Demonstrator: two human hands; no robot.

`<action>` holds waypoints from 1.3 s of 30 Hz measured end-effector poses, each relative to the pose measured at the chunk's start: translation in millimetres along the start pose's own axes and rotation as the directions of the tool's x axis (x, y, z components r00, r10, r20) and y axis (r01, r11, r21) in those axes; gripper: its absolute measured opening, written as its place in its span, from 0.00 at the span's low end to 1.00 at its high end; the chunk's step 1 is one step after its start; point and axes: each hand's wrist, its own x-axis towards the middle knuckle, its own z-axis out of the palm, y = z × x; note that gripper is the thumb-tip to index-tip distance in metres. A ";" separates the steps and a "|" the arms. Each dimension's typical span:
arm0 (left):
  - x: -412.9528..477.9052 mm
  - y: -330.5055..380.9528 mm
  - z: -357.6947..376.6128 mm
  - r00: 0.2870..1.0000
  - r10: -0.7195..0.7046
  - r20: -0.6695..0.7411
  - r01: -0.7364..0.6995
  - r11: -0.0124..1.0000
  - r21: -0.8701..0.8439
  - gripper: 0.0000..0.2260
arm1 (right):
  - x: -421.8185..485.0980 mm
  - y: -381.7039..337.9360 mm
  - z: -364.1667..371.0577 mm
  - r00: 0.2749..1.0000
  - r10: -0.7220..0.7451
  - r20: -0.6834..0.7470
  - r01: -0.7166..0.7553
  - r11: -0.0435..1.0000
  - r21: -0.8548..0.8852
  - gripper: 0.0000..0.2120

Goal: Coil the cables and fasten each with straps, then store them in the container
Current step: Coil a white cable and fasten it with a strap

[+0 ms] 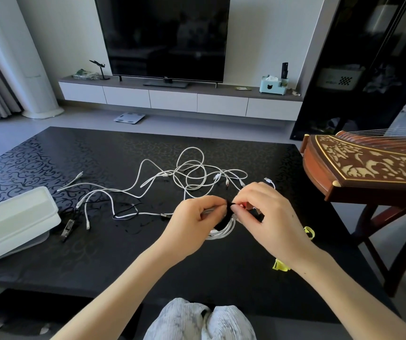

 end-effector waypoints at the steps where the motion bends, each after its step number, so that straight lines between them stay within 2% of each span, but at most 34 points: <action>1: -0.2 0.7 -1.5 1.000 0.001 0.011 -0.001 1.000 -0.003 0.14 | 1.5 -1.3 -2.5 1.000 0.010 0.011 -0.010 1.000 0.029 0.04; 4: -3.6 -0.6 -4.3 0.998 -0.020 0.062 0.020 1.000 0.011 0.10 | 9.6 -4.3 -19.3 0.995 0.089 -0.045 -0.081 0.982 0.170 0.05; 6: -9.3 -4.4 -2.7 0.990 -0.037 0.135 0.027 0.997 0.071 0.07 | 17.4 -4.4 -32.2 0.993 0.089 -0.072 -0.076 0.984 0.162 0.04; 8: -13.5 -8.5 1.8 0.980 -0.008 0.198 -0.014 0.994 0.107 0.08 | 23.4 -3.8 -36.3 0.993 0.108 -0.048 -0.101 0.987 0.125 0.04; 10: -16.1 -11.1 5.0 0.978 0.008 0.208 -0.022 0.998 0.065 0.09 | 24.9 -2.0 -32.4 0.973 0.230 -0.002 -0.226 0.958 0.176 0.04; 12: -17.7 -10.0 6.1 0.980 -0.001 0.201 0.009 0.999 -0.039 0.09 | 23.7 -0.3 -26.1 0.909 0.409 0.077 -0.411 0.855 0.317 0.05; 14: -19.4 -9.0 4.7 0.984 -0.022 0.178 0.049 0.988 -0.147 0.12 | 21.7 2.4 -20.9 0.812 0.565 0.149 -0.557 0.671 0.489 0.06; 16: -20.4 -8.7 2.1 0.988 -0.036 0.152 0.071 0.970 -0.234 0.15 | 21.7 2.9 -19.4 0.718 0.673 0.177 -0.621 0.503 0.601 0.08; 18: -19.7 -4.3 1.0 0.993 -0.052 0.110 0.081 0.957 -0.279 0.15 | 22.8 -0.7 -20.3 0.686 0.711 0.154 -0.618 0.457 0.639 0.09; 19: -19.0 -1.6 2.1 0.994 -0.053 0.093 0.078 0.955 -0.285 0.15 | 22.4 -3.8 -21.7 0.691 0.713 0.119 -0.606 0.482 0.633 0.09; 21: -17.0 4.5 6.5 0.994 -0.088 0.059 0.101 0.954 -0.282 0.15 | 20.7 -11.5 -25.9 0.731 0.683 0.003 -0.557 0.594 0.581 0.08; 23: -14.7 6.9 12.5 0.986 -0.160 0.040 0.165 0.949 -0.268 0.16 | 17.9 -20.3 -28.1 0.781 0.612 -0.123 -0.479 0.714 0.512 0.06; 25: -13.1 6.7 18.1 0.977 -0.212 0.001 0.205 0.944 -0.258 0.19 | 13.3 -25.8 -24.6 0.804 0.552 -0.221 -0.411 0.785 0.464 0.05; 27: -11.9 5.4 21.1 0.967 -0.246 -0.067 0.223 0.944 -0.241 0.15 | 6.7 -28.5 -15.5 0.798 0.549 -0.248 -0.404 0.793 0.456 0.04; 31: -10.2 5.5 23.7 0.958 -0.235 -0.167 0.195 0.955 -0.224 0.17 | -10.0 -32.8 4.5 0.832 0.542 -0.116 -0.393 0.725 0.566 0.05; 34: -8.1 7.4 24.6 0.960 -0.222 -0.172 0.179 0.956 -0.232 0.22 | -21.5 -28.7 16.6 0.855 0.515 -0.058 -0.436 0.775 0.458 0.11; 37: -7.5 11.1 28.2 0.948 -0.279 -0.155 0.220 0.923 -0.315 0.20 | -24.5 -26.4 29.3 0.855 0.475 -0.208 -0.416 0.868 0.271 0.07; 39: -8.1 15.9 34.2 0.907 -0.406 -0.110 0.315 0.829 -0.462 0.18 | -23.1 -26.7 37.4 0.847 0.377 -0.375 -0.353 0.926 0.134 0.06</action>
